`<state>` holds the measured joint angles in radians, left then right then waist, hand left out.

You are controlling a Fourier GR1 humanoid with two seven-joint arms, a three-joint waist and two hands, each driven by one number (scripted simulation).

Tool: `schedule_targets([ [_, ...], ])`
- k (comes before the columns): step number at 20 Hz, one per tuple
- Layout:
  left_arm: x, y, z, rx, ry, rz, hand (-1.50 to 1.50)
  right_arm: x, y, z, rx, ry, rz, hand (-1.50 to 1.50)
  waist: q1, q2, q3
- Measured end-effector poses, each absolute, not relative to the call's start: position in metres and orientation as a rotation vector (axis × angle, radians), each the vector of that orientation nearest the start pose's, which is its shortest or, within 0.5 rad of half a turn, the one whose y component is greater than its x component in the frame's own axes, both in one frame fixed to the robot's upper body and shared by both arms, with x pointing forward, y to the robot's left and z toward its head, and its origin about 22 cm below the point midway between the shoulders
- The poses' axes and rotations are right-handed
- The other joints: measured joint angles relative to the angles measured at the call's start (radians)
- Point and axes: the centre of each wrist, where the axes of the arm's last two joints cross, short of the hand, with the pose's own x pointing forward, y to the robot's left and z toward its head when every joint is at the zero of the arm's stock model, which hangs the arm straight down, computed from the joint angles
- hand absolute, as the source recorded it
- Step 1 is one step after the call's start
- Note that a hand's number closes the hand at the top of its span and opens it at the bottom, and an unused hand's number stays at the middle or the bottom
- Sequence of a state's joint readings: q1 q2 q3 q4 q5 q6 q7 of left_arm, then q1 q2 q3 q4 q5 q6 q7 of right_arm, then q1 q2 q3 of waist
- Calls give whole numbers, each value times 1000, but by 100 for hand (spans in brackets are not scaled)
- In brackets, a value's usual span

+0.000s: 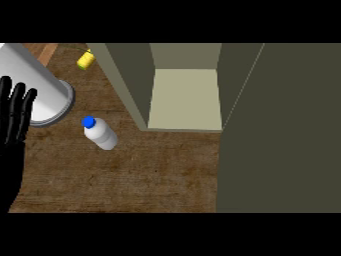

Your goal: Pick up the bottled water, place it into the cabinet and close the cabinet

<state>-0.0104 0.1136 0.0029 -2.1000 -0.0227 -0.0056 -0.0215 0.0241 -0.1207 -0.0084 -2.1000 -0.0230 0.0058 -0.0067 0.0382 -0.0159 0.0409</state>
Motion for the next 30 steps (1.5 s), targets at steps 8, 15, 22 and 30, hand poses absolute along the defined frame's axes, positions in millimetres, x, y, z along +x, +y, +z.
schedule_targets([
  [8, 246, 266, 127, -89, -2047, -162, -150, 179, -235, 119, 77, -2039, 121, -150, -51, 15, -36],
  [15, 252, 298, 135, -218, -1912, -114, -150, 136, -224, 131, 248, -1965, 185, -150, -48, 13, -40],
  [22, 242, 319, 130, -147, -1843, -131, -150, 105, -220, 133, 275, -1923, 203, -150, -48, 13, -41],
  [30, 247, 335, 104, -92, -1740, -129, -150, 87, -217, 129, 287, -1897, 193, -150, -52, 13, -41],
])
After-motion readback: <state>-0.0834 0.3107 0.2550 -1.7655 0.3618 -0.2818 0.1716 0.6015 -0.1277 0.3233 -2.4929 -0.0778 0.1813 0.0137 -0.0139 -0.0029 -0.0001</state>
